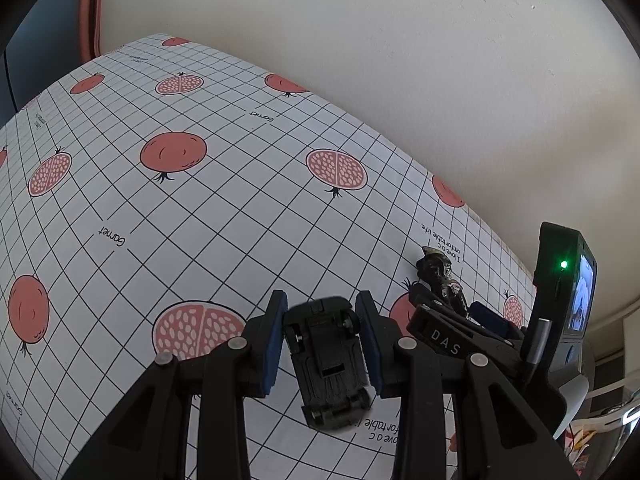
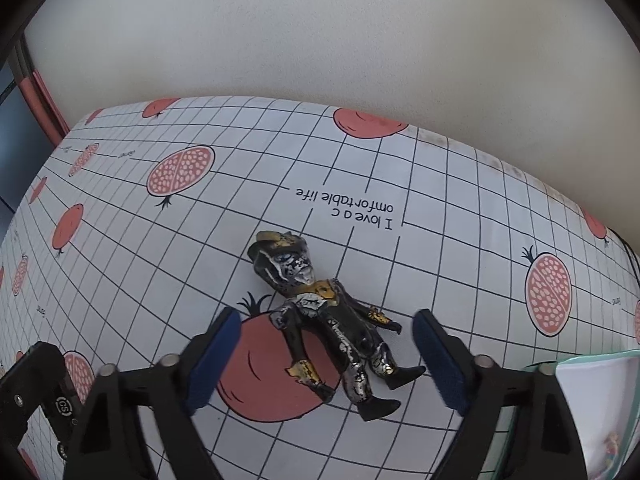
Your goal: Organize objects
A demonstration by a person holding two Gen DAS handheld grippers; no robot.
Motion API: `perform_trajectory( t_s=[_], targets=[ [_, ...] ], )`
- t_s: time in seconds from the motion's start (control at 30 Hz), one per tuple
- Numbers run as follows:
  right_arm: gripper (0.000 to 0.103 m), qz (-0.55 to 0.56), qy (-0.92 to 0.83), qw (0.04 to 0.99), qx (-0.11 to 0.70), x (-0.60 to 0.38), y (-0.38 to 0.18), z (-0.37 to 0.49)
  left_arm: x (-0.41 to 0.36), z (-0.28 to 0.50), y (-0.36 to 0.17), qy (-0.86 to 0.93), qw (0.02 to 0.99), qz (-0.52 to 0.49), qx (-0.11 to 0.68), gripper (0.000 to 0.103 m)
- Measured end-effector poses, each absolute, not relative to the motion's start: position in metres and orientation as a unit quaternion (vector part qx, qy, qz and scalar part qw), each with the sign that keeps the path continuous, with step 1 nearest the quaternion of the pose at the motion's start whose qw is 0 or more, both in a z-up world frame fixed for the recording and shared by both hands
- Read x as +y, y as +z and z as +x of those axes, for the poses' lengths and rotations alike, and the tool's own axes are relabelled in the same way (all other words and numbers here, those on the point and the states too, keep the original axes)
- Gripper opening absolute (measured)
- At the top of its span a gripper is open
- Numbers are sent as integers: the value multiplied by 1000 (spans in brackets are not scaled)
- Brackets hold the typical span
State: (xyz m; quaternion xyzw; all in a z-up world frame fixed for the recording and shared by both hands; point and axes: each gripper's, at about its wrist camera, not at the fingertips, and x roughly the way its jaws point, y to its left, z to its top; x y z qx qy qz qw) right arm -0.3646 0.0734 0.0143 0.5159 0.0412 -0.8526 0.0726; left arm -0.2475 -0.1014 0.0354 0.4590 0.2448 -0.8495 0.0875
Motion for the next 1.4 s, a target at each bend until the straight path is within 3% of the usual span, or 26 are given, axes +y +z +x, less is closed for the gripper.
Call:
perform_trajectory(
  t_s=[0.2,0.6,0.73,1.1,1.2,1.23,1.27,1.4],
  targets=[
    [61,520,-850,67,46,72,15,-365,-102,-247,37,-852,84,456,245,36],
    [61,536,-840,74,44,77,17,-357,-113,-251,14,-839,90,465,269,37],
    [61,538,-838,80,40,82,20,-355,-112,-255,13,-846,93,453,267,61],
    [61,535,-838,92,49,80,25,-347,-92,-273,-1,-849,102,462,235,61],
    [61,536,-838,91,46,81,26,-347,-90,-274,-4,-851,107,461,227,48],
    [61,535,-839,91,46,81,26,-346,-90,-274,-5,-851,111,463,224,35],
    [61,535,-839,91,45,82,26,-346,-89,-274,-6,-850,113,465,220,30],
    [61,535,-839,89,46,82,29,-344,-86,-272,-5,-855,110,459,214,29]
  ],
)
